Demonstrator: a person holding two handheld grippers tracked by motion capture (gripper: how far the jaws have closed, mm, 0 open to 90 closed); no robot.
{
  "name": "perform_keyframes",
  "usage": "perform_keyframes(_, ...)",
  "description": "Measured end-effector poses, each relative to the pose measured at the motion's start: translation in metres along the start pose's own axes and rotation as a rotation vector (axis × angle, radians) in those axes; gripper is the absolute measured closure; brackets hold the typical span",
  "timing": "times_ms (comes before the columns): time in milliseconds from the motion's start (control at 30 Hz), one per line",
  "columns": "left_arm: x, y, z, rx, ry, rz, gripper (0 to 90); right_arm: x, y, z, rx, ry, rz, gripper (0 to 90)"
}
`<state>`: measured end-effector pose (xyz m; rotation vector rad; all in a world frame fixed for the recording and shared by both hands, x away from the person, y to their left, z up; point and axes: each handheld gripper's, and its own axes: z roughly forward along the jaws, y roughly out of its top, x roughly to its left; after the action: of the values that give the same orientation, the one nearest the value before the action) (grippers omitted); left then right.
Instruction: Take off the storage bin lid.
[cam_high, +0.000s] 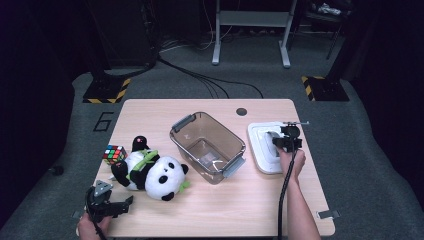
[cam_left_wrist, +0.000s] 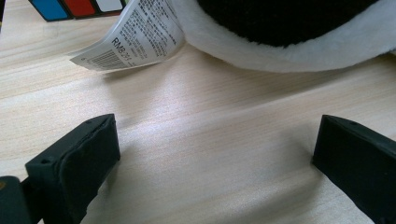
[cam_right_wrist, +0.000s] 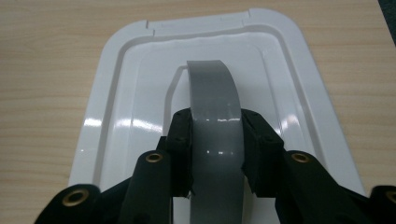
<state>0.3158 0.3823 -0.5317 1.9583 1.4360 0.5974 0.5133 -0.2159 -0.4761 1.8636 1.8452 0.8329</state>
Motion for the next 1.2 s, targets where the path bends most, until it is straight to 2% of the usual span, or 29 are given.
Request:
perform_keyframes(267,0.000,0.000,0.000,0.000,0.000,0.000,0.3,-0.002,-0.004,0.005,0.003,-0.004,-0.011,65.4)
perform_keyframes(467,0.000,0.000,0.000,0.000,0.000,0.000,0.3,-0.006,-0.005,0.004,0.000,0.005,0.006,52.2)
perform_keyframes(600,0.000,0.000,0.000,-0.005,0.001,-0.002,0.3,-0.009,-0.005,-0.003,0.001,0.012,-0.005,42.4)
perform_keyframes(667,0.000,0.000,0.000,0.001,0.000,0.000,0.3,-0.010,-0.004,-0.008,-0.002,0.016,0.005,38.1)
perform_keyframes(767,0.000,0.000,0.000,0.000,0.000,0.000,0.3,-0.009,-0.005,-0.015,-0.001,0.036,-0.005,30.7)
perform_keyframes(933,0.000,0.000,0.000,0.000,0.000,0.000,0.3,-0.005,-0.009,-0.027,-0.018,0.066,-0.059,24.2)
perform_keyframes(1200,0.000,0.000,0.000,0.001,0.001,0.000,0.3,0.007,-0.022,-0.043,-0.016,0.119,-0.114,15.8)
